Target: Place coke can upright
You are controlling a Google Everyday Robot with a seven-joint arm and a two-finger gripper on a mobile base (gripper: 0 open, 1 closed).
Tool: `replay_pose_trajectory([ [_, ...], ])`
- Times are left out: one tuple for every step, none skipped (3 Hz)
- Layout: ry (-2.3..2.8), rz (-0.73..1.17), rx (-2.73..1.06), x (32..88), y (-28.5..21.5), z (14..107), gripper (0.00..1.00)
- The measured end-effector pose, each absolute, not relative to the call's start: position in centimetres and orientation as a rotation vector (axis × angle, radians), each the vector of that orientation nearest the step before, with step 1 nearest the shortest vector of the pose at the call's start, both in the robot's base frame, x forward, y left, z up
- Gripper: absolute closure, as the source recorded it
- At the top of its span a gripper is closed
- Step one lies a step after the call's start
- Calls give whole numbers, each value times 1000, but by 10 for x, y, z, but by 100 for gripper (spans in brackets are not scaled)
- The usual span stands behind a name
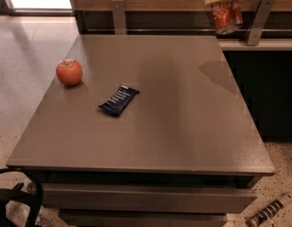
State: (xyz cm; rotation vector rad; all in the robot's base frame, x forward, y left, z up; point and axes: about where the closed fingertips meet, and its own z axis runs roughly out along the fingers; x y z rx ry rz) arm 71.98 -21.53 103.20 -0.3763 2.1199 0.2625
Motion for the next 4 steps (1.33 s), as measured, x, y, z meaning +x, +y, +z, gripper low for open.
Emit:
replay_pose_trajectory([
  [2029, 298, -476, 725, -221, 1028, 100],
  [1937, 276, -627, 727, -224, 1020, 100],
  [1937, 276, -627, 727, -224, 1020, 100],
  [1896, 328, -665, 731, -218, 1018, 100],
])
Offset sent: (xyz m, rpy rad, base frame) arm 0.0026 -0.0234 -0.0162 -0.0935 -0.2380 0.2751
